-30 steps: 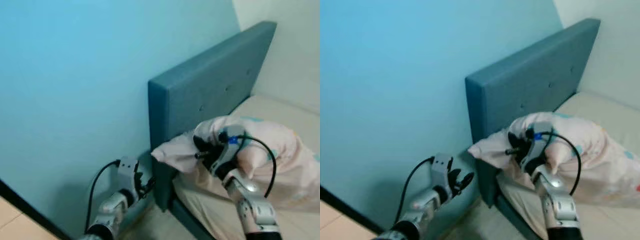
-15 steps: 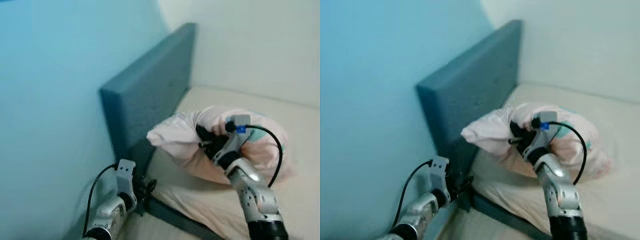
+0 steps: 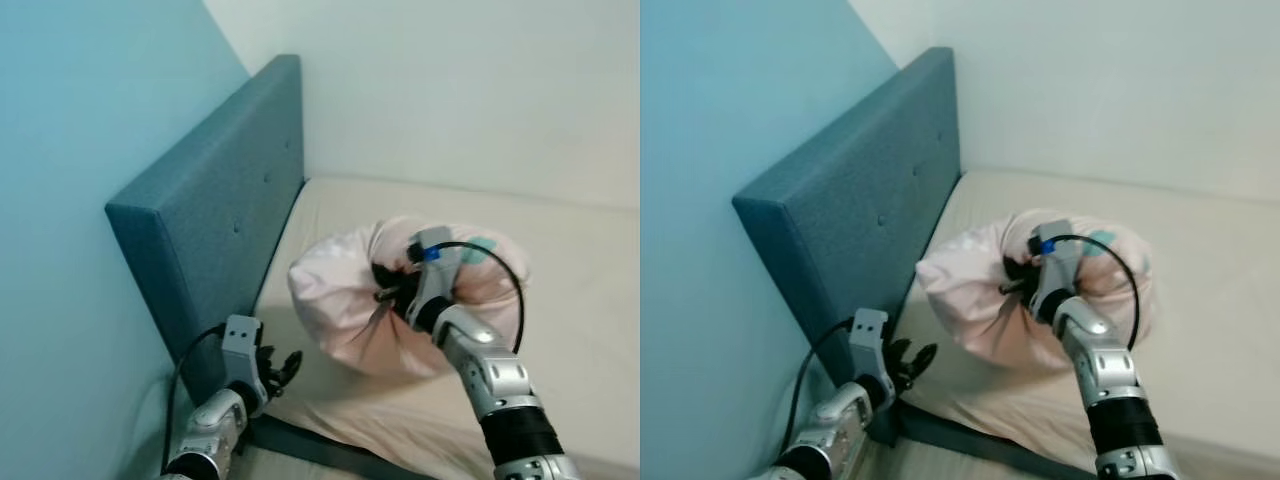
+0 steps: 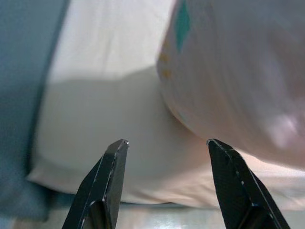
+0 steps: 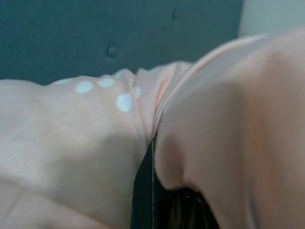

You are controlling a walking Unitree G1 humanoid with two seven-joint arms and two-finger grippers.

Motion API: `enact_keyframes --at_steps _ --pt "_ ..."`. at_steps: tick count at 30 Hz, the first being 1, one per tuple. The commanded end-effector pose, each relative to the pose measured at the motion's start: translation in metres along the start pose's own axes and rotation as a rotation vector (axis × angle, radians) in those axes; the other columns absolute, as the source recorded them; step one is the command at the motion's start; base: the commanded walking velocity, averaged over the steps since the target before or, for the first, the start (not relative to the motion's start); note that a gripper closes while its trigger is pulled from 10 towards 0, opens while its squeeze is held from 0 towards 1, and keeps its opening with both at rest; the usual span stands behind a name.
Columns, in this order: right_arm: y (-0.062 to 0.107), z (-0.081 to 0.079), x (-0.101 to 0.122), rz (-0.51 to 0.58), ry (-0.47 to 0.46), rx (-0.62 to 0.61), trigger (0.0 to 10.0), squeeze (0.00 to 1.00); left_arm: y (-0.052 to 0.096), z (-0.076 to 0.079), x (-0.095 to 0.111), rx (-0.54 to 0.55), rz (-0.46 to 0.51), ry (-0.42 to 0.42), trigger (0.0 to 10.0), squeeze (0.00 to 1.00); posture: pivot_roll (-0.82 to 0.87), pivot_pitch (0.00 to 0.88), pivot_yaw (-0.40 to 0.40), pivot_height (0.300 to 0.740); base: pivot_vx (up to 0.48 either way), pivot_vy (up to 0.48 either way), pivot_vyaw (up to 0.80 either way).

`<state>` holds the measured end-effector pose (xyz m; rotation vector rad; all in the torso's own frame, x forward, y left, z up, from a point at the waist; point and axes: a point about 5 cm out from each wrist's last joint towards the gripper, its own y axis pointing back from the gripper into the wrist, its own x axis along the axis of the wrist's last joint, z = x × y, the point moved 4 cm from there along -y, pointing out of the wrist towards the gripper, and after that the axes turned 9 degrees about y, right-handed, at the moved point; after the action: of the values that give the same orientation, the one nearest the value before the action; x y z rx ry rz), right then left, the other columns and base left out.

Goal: Clean up the room

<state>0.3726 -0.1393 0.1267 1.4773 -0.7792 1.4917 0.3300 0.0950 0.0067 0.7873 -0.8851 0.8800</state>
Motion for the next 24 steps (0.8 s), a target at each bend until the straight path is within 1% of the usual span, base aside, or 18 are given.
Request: enact_keyframes --at_steps 1,4,6,7,10,11,13,14,15,16,17,18,19,20,21,22,23,24 --pt "0.005 0.005 -0.021 -0.080 -0.017 -0.030 10.0 0.00 0.003 -0.004 -0.004 0.025 -0.010 0.020 10.0 0.00 -0.10 0.063 0.023 0.740 0.000 0.000 0.00" --pt "0.006 -0.001 -0.023 -0.077 -0.027 0.001 10.0 0.00 0.003 -0.007 -0.004 0.044 -0.010 0.029 10.0 0.00 -0.11 0.066 0.024 0.740 0.000 0.000 0.00" --pt "0.007 -0.008 -0.032 -0.111 -0.029 0.034 10.0 0.00 0.003 -0.008 -0.003 0.052 -0.010 0.026 10.0 0.00 -0.11 0.068 0.023 0.740 0.000 0.000 0.00" --pt "0.007 -0.008 -0.032 -0.111 -0.029 0.034 10.0 0.00 0.003 -0.008 -0.003 0.052 -0.010 0.026 10.0 0.00 -0.11 0.068 0.023 0.740 0.000 0.000 0.00" --pt "0.009 -0.008 -0.048 -0.184 -0.022 0.046 10.0 0.00 0.003 -0.008 -0.003 0.051 -0.007 0.024 10.0 0.00 -0.11 0.081 0.017 0.740 0.000 0.000 0.00" --pt "0.009 0.004 -0.058 -0.240 0.008 0.022 10.0 0.00 0.002 -0.007 -0.003 0.049 -0.006 0.024 10.0 0.00 -0.10 0.090 0.011 0.740 0.000 0.000 0.00" --pt "0.005 0.049 -0.051 -0.293 0.148 -0.086 10.0 0.00 0.004 -0.006 -0.005 0.047 -0.004 0.020 10.0 0.00 -0.08 0.103 0.004 0.740 0.000 0.000 0.00" --pt "0.004 0.063 -0.044 -0.292 0.191 -0.121 10.0 0.00 0.005 -0.006 -0.006 0.046 -0.004 0.019 10.0 0.00 -0.08 0.103 0.004 0.740 0.000 0.000 0.00" --pt "0.004 0.063 -0.044 -0.292 0.191 -0.121 10.0 0.00 0.005 -0.006 -0.006 0.046 -0.004 0.019 10.0 0.00 -0.08 0.103 0.004 0.740 0.000 0.000 0.00" --pt "0.002 0.083 -0.023 -0.260 0.221 -0.186 10.0 0.00 0.008 -0.008 -0.008 0.052 -0.004 0.019 10.0 0.00 -0.08 0.115 -0.006 0.740 0.000 0.000 0.00" --pt "-0.002 0.100 0.008 -0.193 0.248 -0.231 10.0 0.00 0.011 -0.010 -0.010 0.057 -0.005 0.018 10.0 0.00 -0.06 0.131 -0.021 0.740 0.000 0.000 0.00" --pt "-0.002 0.100 0.008 -0.193 0.248 -0.231 10.0 0.00 0.011 -0.010 -0.010 0.057 -0.005 0.018 10.0 0.00 -0.06 0.131 -0.021 0.740 0.000 0.000 0.00" --pt "-0.004 0.110 0.030 -0.145 0.264 -0.259 10.0 0.00 0.013 -0.011 -0.012 0.061 -0.004 0.017 10.0 0.00 -0.06 0.135 -0.026 0.740 0.000 0.000 0.00" --pt "-0.007 0.121 0.064 -0.064 0.270 -0.303 10.0 0.00 0.016 -0.014 -0.014 0.071 -0.008 0.018 10.0 0.00 -0.05 0.144 -0.035 0.740 0.000 0.000 0.00" --pt "-0.010 0.126 0.105 0.051 0.247 -0.331 10.0 0.00 0.019 -0.017 -0.017 0.083 -0.008 0.017 10.0 0.00 -0.03 0.164 -0.050 0.740 0.000 0.000 0.00" --pt "-0.010 0.126 0.105 0.051 0.247 -0.331 10.0 0.00 0.019 -0.017 -0.017 0.083 -0.008 0.017 10.0 0.00 -0.03 0.164 -0.050 0.740 0.000 0.000 0.00" --pt "-0.011 0.128 0.132 0.128 0.226 -0.345 10.0 0.00 0.022 -0.019 -0.019 0.091 -0.007 0.016 10.0 0.00 -0.02 0.167 -0.051 0.740 0.000 0.000 0.00" --pt "-0.011 0.128 0.132 0.128 0.226 -0.345 10.0 0.00 0.022 -0.019 -0.019 0.091 -0.007 0.016 10.0 0.00 -0.02 0.167 -0.051 0.740 0.000 0.000 0.00"
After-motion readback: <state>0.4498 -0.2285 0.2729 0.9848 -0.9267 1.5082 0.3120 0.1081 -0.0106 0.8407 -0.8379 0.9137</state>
